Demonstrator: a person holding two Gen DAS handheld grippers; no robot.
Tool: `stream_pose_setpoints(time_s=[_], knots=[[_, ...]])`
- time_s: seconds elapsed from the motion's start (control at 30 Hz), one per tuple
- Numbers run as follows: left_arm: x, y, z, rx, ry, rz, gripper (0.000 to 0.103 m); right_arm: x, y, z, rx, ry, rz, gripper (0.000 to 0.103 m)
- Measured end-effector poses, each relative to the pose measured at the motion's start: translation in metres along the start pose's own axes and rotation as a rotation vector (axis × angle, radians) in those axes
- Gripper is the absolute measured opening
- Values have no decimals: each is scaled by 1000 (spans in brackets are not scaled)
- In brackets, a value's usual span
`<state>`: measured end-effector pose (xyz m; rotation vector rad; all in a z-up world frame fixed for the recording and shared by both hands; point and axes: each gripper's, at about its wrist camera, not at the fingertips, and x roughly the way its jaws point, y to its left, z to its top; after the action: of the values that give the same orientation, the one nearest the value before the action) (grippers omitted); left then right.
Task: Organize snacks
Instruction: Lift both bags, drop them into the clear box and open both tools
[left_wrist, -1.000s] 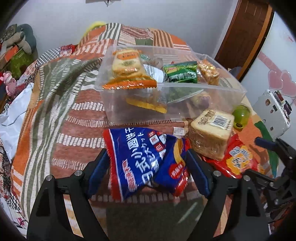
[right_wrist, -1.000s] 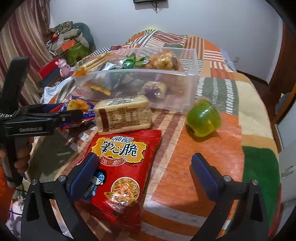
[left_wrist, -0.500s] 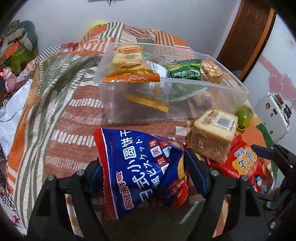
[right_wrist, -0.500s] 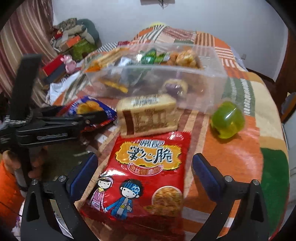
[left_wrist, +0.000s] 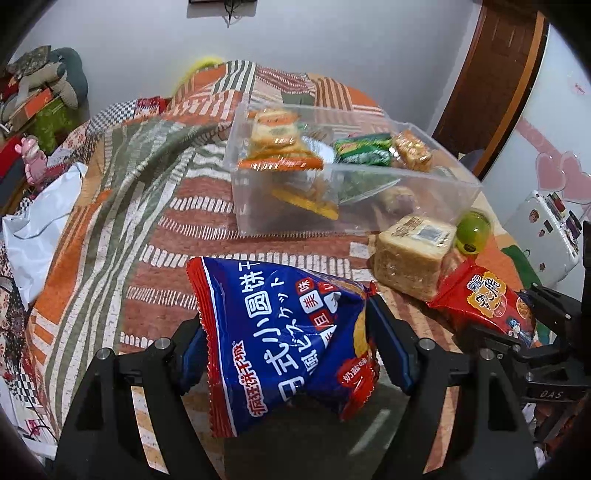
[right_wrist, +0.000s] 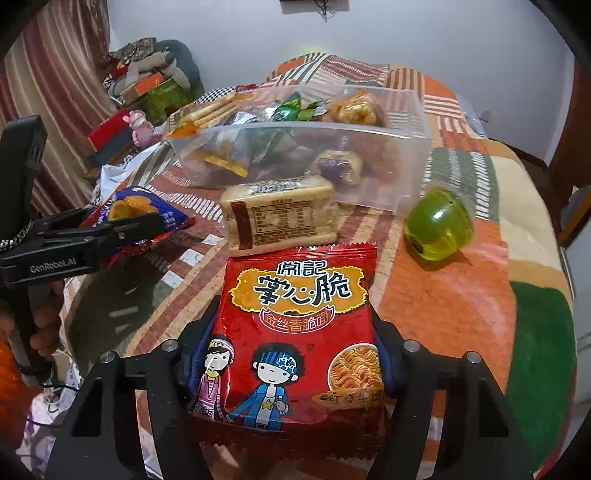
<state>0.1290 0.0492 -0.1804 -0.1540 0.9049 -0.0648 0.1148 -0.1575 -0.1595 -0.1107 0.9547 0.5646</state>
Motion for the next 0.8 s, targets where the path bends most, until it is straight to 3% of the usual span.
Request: stream_pose_setpoints(time_s=[0.33,0.8], knots=[[-36,-16,16,18,-97,-20,78,-35,-17,5,37,-86,-36,65],[-58,-26,68,21,-224,-32,78,-68,-28,56,51,-278,-61,65]])
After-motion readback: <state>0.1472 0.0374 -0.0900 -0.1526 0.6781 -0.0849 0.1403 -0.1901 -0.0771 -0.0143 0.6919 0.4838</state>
